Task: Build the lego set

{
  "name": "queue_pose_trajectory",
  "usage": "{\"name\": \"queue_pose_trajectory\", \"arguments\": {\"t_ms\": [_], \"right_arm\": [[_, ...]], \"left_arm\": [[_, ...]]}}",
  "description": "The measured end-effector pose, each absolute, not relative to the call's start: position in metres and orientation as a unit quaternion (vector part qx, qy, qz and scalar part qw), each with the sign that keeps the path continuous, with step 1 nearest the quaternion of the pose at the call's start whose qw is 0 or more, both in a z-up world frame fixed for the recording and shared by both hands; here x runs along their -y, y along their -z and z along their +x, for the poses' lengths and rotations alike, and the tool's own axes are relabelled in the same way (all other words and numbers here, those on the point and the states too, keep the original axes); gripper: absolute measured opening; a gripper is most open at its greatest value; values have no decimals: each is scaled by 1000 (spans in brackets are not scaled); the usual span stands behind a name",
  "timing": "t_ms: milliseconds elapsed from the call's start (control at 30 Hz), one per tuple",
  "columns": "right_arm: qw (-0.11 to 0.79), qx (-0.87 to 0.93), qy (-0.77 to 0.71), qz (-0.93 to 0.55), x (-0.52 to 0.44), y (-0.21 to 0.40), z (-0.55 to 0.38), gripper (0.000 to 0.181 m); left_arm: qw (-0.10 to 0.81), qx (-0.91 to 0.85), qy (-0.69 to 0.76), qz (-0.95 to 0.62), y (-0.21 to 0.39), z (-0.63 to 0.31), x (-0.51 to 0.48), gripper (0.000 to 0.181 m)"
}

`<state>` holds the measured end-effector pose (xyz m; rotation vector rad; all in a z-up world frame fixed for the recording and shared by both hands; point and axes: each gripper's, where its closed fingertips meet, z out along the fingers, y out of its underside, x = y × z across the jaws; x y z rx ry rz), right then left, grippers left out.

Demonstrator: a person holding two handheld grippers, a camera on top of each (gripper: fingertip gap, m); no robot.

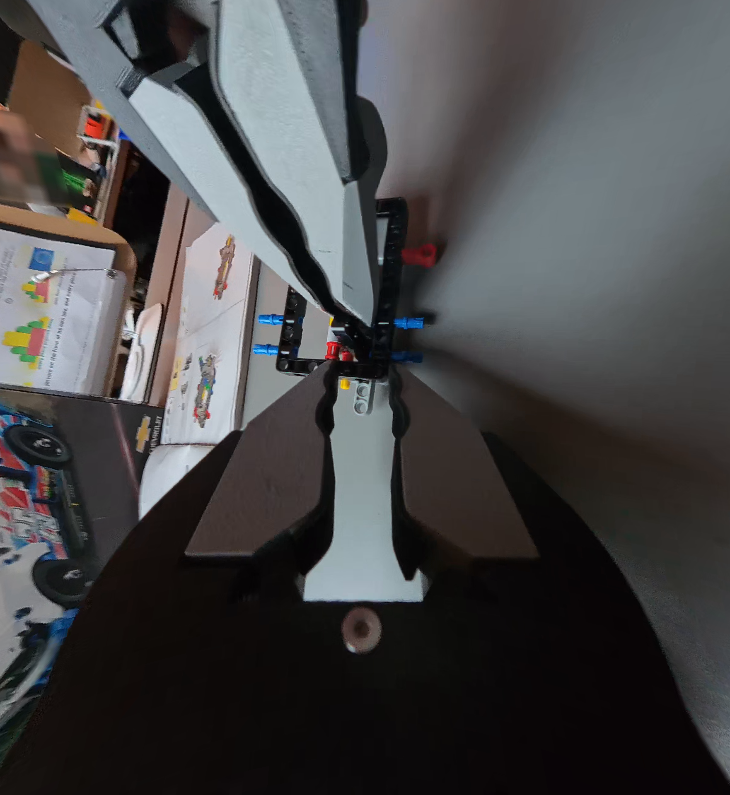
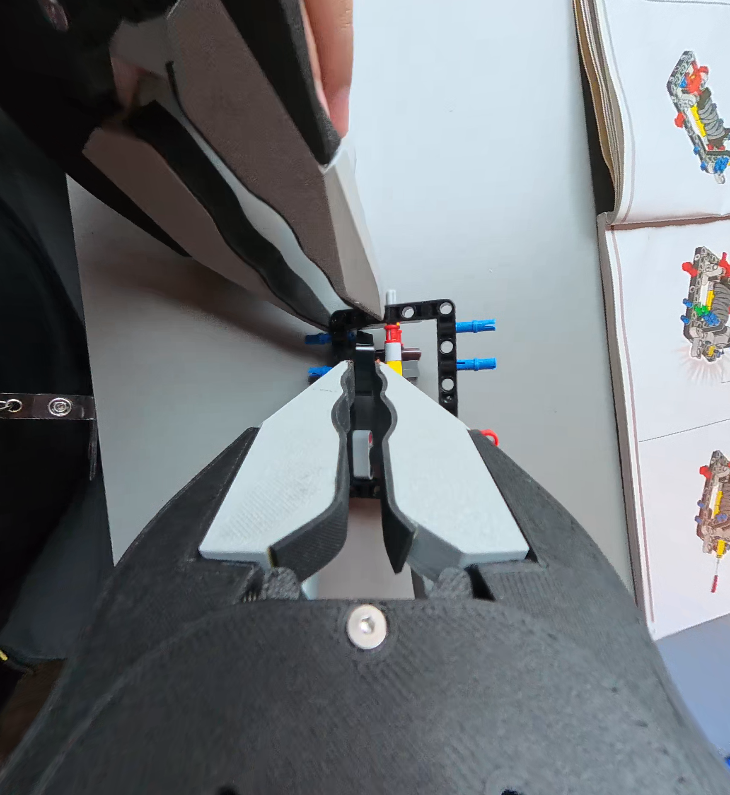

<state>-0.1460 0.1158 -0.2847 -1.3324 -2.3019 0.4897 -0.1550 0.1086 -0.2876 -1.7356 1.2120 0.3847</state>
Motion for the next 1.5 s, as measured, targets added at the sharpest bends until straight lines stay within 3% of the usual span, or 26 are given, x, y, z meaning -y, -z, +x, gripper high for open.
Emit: {"name": "queue_pose_trajectory", "arguments": {"t_ms": [167,300,467,667,900,1133,1300,1500], "right_arm": [[214,819,-199,-494,-121,285,-148,5],[212,810,-215,-502,-126,285,-148,6],[185,798,-246,-518,-130,284,-146,6],[175,783,-266,-534,-137,284,-147,5],[145,770,-292,-549,-139,284,-151,5],[130,766,-313,-546,-139,279,-151,4],[133,767,-312,-545,-138,279,-155,4],[115,758,-328,-553,-137,279,-155,4]], "left_arm": [[456,-547,-263,-651,291,-160,-114,16],[454,-555,-287,-635,289,-160,-118,6],[457,-569,-300,-614,292,-159,-120,6],[457,-576,-324,-595,291,-168,-121,25],[446,-604,-402,-524,285,-175,-135,29],[457,-612,-413,-496,283,-167,-132,13],[470,-592,-378,-534,283,-168,-130,21],[479,-573,-329,-577,283,-169,-129,16]]}}
